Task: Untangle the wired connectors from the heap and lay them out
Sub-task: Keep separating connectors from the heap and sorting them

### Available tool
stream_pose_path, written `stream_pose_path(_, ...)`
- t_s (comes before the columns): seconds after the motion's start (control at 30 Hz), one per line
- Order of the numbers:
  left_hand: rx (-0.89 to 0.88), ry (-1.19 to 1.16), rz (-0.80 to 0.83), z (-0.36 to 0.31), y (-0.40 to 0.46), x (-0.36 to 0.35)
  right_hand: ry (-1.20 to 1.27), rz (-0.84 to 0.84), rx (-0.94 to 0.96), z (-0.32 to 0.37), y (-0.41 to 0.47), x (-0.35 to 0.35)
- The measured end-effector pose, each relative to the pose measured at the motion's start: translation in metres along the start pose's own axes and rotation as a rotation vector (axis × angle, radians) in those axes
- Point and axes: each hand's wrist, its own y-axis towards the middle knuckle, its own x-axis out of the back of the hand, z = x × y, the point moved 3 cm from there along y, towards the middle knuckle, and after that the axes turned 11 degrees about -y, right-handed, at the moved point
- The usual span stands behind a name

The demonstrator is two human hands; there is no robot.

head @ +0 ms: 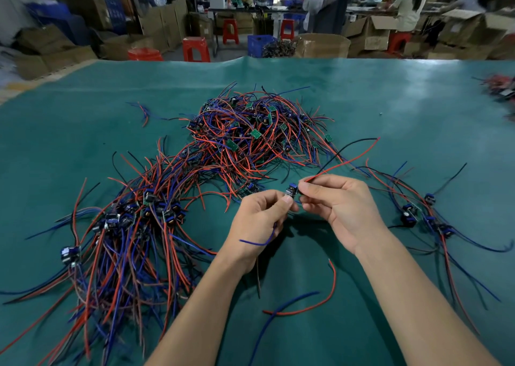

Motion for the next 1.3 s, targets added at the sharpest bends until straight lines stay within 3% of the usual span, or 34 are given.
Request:
stream_pose_path(0.17, -0.017, 0.028, 0.003, 0.002, 0.0, 0.002, -0.071, -0.073, 0.037, 0.0, 0.001, 0.003)
stream_pose_path(0.67, -0.051, 0.066, 0.008, 0.007, 0.001, 0.003, -0.074, -0.03, 0.0, -0.002, 0.0, 0.003)
stream_pose_path(0.97, -0.064, 0.128, 0.042, 0.004, -0.001, 0.001, -0.386, -0.397, 0.272, 0.005, 0.008, 0.031)
stream_pose_path(1.13, -0.066, 0.14, 0.064, 0.003, -0.001, 0.0, -0.39, -0.608, 0.354, 0.009, 0.011, 0.059)
stream_pose_path(1.3, -0.066, 0.145, 0.072, 0.002, -0.002, -0.002, -0.24, -0.811, 0.386, 0.009, 0.009, 0.08)
